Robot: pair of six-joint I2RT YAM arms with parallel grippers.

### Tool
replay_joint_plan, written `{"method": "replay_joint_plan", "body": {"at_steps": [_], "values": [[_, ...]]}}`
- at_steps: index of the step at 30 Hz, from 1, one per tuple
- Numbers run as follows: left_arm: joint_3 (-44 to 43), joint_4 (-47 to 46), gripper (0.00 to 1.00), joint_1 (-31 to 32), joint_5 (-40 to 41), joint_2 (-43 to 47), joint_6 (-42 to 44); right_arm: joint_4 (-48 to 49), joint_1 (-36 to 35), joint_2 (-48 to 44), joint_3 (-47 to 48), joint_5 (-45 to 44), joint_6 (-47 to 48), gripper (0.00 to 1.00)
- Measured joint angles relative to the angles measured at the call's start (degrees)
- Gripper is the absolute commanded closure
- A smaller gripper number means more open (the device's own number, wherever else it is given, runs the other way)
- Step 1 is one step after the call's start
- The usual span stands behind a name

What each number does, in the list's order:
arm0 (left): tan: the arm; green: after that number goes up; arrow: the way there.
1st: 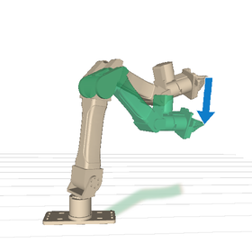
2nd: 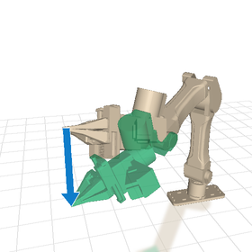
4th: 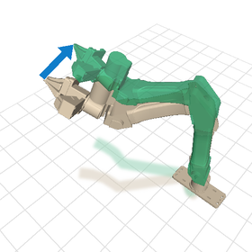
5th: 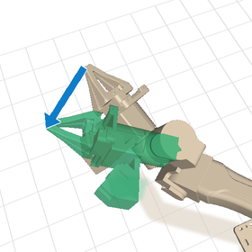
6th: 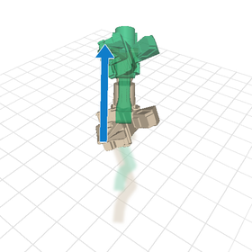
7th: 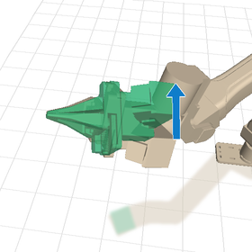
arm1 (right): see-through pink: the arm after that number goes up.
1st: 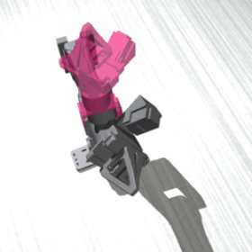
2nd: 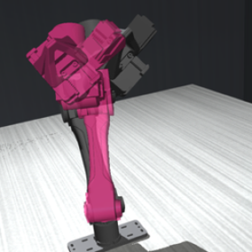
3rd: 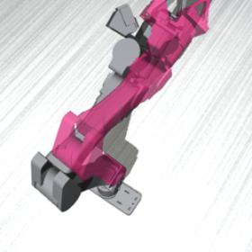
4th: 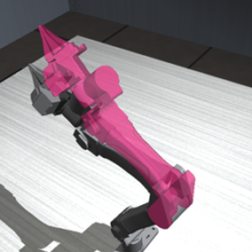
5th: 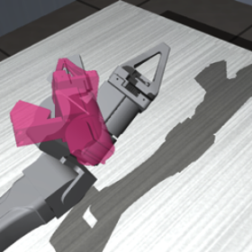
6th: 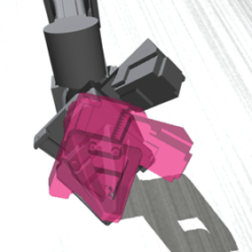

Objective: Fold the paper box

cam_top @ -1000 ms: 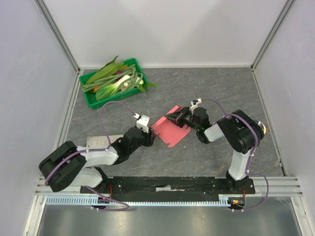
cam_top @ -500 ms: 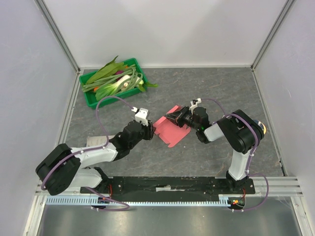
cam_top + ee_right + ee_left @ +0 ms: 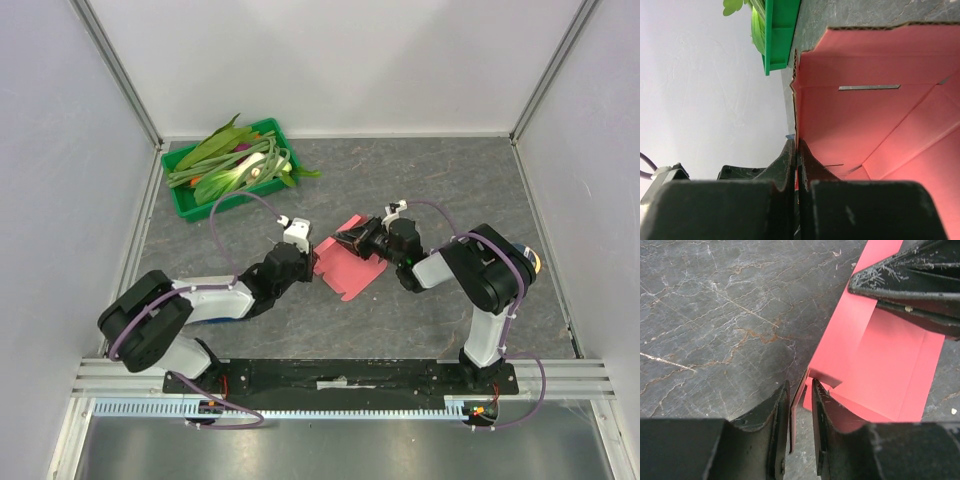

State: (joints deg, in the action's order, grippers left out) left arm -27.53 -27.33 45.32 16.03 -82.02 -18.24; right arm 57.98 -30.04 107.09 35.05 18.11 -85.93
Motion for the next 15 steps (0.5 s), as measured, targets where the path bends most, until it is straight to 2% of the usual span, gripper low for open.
{"method": "replay_joint_plan", "body": {"at_steps": [5,9,15], "values": [[-1.95,-0.74,0.7,0.0,1.53,-3.28,-0.42,0.0,-1.18,-0.02,0.02,-1.75,-0.13,1.0],[-2.99,-0.72,0.56,0.0,1.97,-5.01,-0.46,-0.09,-1.36,-0.11,0.02,-2.97,-0.5,1.0],[-0.31,1.64,0.54,0.0,1.29,0.9,-0.57,-0.44,-1.62,-0.37,0.0,-3.65,-0.66,1.0]]}}
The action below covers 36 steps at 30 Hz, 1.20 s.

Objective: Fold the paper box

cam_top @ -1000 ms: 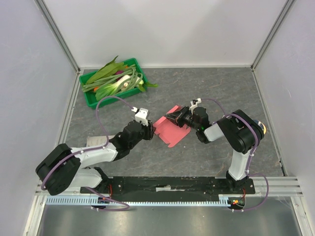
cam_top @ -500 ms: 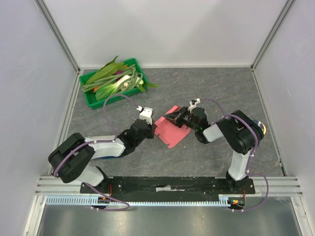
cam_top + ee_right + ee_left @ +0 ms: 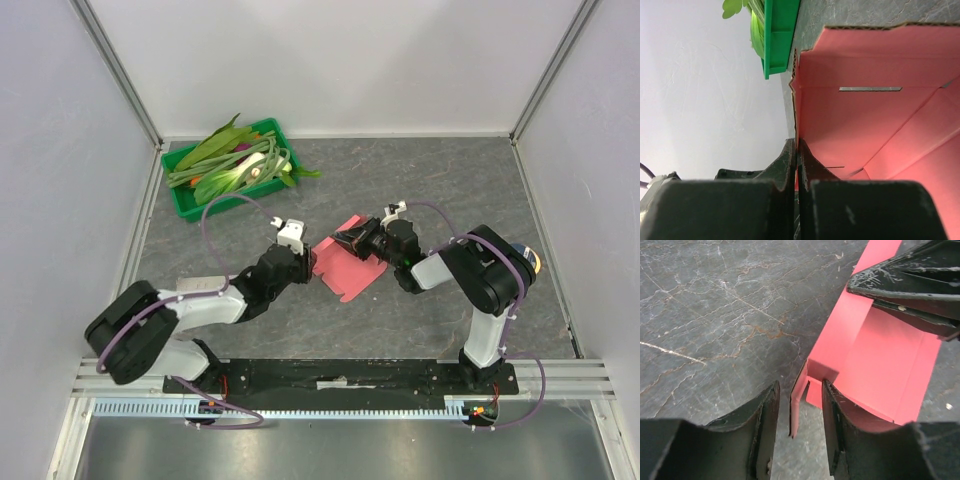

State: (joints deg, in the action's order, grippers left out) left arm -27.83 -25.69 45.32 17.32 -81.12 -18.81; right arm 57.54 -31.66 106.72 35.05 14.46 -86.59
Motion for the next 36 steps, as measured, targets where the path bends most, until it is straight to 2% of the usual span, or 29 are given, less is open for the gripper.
{"method": "replay_joint_plan", "body": {"at_steps": [3,6,8,12,26,36], "values": [[2.58,0.63,0.54,0.0,-1.16,5.07,-0.04,-0.2,-0.13,-0.09,0.0,-0.2,-0.04,1.0],[3.17,1.49,0.53,0.0,-1.75,5.88,-0.15,-0.22,-0.13,-0.11,0.0,-0.35,-0.09,1.0],[3.15,1.66,0.53,0.0,-2.43,4.35,-0.48,-0.26,-0.13,-0.13,-0.02,-0.39,-0.24,1.0],[3.15,2.78,0.6,0.02,-2.89,-0.11,-1.79,-0.66,-0.13,-0.28,-0.02,-0.46,-0.39,1.0],[1.01,-4.55,0.6,0.22,-1.88,-8.41,-5.44,-1.66,-0.46,-1.03,-0.42,-1.49,-0.61,1.0],[-2.78,-4.5,0.6,0.55,-0.98,-12.09,-6.14,-0.87,-0.96,-1.03,-0.61,-4.17,-0.9,1.0]]}}
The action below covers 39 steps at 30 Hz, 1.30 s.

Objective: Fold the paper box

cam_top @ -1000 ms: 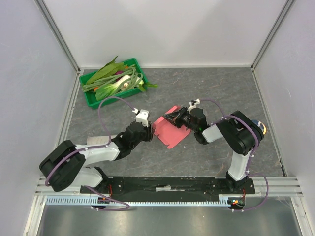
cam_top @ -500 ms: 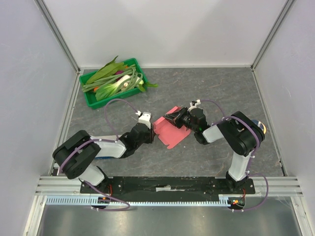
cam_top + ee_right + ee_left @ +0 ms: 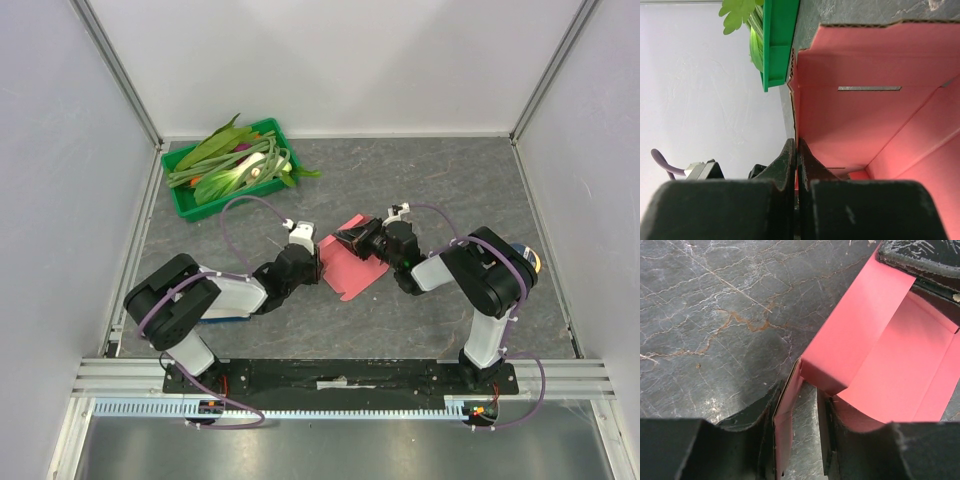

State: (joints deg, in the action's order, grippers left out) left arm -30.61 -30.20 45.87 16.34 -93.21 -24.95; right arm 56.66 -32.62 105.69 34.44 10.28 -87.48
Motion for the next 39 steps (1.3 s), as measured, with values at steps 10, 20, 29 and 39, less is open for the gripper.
{"method": "replay_joint_plan", "body": {"at_steps": [10,20,29,39], "values": [[9.49,2.45,0.53,0.0,-2.82,14.38,0.04,-0.22,-0.61,0.0,-0.02,0.66,0.09,1.0],[14.58,9.6,0.72,-0.81,-2.6,30.27,-1.53,-0.22,-0.66,0.0,-0.02,1.46,0.09,1.0],[7.23,18.51,0.8,-4.42,6.34,24.35,-6.38,-0.24,-0.66,0.0,-0.02,1.66,0.13,1.0],[4.96,6.32,0.9,-4.92,-8.04,12.7,-4.98,-0.22,-0.66,0.02,-0.02,1.62,0.04,1.0]]}}
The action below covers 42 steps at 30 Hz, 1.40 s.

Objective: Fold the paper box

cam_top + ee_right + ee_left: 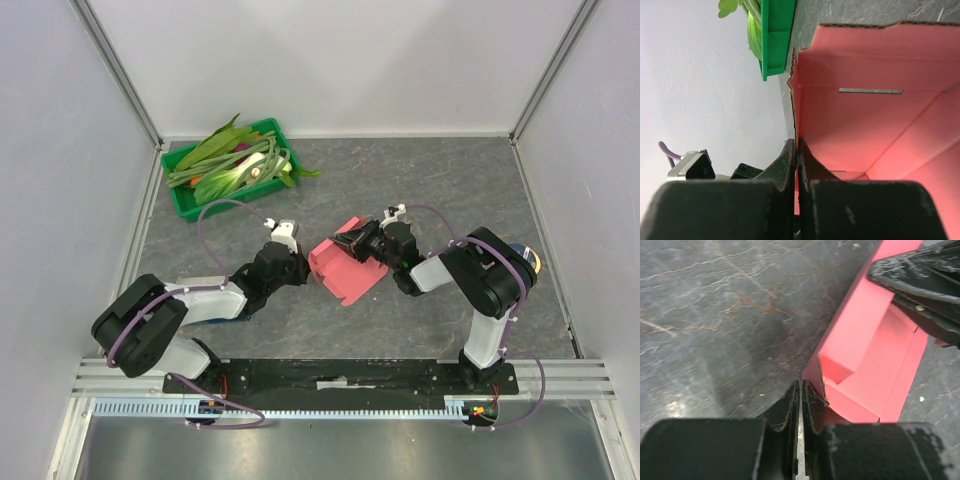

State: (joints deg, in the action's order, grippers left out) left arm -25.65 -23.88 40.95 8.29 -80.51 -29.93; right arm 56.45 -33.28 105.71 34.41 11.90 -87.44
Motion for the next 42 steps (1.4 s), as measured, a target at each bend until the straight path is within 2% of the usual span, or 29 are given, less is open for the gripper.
{"method": "replay_joint_plan", "body": {"at_steps": [8,13,19,24,31,36,42], "values": [[-0.7,-5.03,0.86,0.81,-4.55,-4.92,0.02,1.22,0.04,0.0,-1.62,-1.6,-1.07,1.0],[-2.14,-5.75,0.7,1.31,-5.25,-8.04,0.15,2.69,0.15,0.0,-2.67,-2.8,-1.97,1.0],[-0.44,-8.55,0.61,2.54,-5.55,-7.65,1.42,3.13,0.17,0.0,-3.1,-2.91,-2.16,1.0],[1.07,-10.62,0.65,3.26,-6.99,-5.09,2.14,3.21,0.11,0.0,-3.15,-2.75,-2.6,1.0],[1.07,-11.45,0.62,3.43,-8.63,-3.41,2.4,3.69,0.11,0.0,-3.21,-2.69,-2.64,1.0],[0.92,-11.21,0.62,3.58,-7.8,-3.67,3.58,4.15,0.07,0.0,-3.43,-2.71,-2.67,1.0],[-0.87,-10.97,0.57,5.38,-3.72,-5.51,6.1,4.61,0.0,0.0,-3.43,-3.37,-2.69,1.0]]}}
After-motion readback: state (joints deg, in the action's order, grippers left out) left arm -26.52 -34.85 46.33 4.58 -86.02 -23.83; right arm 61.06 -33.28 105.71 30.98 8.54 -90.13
